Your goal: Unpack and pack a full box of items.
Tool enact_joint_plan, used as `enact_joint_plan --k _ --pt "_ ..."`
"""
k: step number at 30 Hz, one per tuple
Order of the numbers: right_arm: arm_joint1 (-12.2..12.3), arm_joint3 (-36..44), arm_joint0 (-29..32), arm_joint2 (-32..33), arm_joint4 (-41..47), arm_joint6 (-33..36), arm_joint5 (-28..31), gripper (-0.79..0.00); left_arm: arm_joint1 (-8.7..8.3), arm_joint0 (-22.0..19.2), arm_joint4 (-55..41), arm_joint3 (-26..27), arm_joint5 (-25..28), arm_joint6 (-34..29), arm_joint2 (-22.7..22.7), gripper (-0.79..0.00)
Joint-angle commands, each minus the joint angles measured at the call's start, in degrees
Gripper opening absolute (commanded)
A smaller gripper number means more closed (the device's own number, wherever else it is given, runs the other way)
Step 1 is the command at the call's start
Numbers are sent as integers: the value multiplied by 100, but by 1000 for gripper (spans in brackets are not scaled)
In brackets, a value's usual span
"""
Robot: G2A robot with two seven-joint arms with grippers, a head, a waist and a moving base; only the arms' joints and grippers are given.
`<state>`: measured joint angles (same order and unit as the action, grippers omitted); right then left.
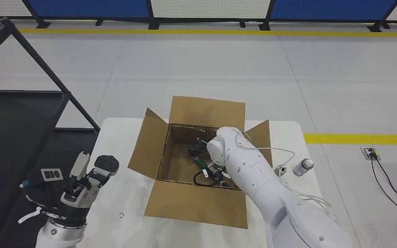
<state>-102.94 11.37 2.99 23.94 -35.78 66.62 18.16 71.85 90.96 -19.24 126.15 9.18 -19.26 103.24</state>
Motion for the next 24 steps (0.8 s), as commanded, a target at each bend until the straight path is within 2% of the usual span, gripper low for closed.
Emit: enact_joint_plan --k 1,19,20,22,23,24 --pt "0 0 0 0 0 0 0 -413 0 0 0 0 0 0 0 0" --pt "0 0 0 0 0 0 0 -413 0 0 0 0 0 0 0 0" --pt "0 17 23 -1 -8 -42 5 0 -1 7 0 -12 -18 -23 -17 0" --pt "21 108 105 -17 -106 -349 29 0 -2 2 42 -54 -10 -38 -75 0" --pt "38 142 116 -20 -153 -461 64 0 3 -7 -14 -57 30 -18 -111 -431" --pt "56 158 114 -15 -192 -578 40 -114 6 -4 -77 -40 109 -11 -126 -785"
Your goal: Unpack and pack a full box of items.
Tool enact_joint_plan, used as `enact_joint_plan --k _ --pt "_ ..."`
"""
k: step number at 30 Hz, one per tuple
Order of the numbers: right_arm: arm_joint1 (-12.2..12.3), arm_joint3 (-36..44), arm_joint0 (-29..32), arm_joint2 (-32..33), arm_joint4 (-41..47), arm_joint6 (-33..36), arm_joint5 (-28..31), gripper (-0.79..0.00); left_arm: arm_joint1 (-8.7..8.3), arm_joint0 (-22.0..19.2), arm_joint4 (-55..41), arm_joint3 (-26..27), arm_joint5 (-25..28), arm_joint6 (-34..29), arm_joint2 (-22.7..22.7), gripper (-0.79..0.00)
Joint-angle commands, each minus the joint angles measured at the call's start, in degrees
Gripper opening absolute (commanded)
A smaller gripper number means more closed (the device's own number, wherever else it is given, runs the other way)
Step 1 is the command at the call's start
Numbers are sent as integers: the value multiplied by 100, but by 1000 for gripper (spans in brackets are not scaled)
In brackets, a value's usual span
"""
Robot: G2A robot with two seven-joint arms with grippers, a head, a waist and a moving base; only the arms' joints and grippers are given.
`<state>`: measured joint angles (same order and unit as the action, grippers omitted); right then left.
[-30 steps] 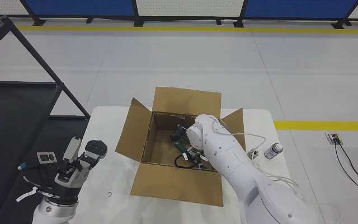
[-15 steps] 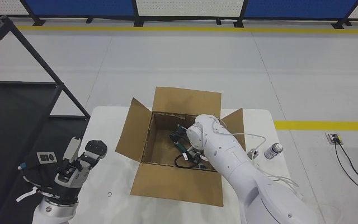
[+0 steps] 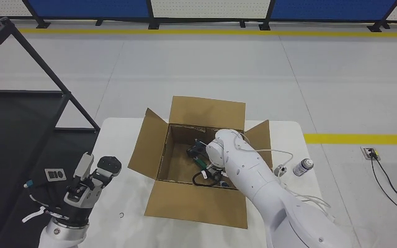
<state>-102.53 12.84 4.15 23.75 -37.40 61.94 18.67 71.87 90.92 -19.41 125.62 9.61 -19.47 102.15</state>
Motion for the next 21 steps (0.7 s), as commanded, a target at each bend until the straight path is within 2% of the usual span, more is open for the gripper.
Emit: enact_joint_plan --k 1,3,7,9,21 --pt "33 36 1 13 -57 -223 -44 -785 4 11 -79 30 160 -5 -4 -785" --pt "82 99 18 20 -146 -471 6 -785 6 71 -35 74 366 6 54 -785" --pt "179 270 52 49 -276 -631 -18 -785 12 272 -23 212 405 30 73 -785" --pt "225 391 85 67 -325 -600 -61 -785 18 356 -44 266 285 126 63 0" --pt "606 1415 307 309 -593 -186 -429 -785 19 357 -32 280 250 167 66 0"
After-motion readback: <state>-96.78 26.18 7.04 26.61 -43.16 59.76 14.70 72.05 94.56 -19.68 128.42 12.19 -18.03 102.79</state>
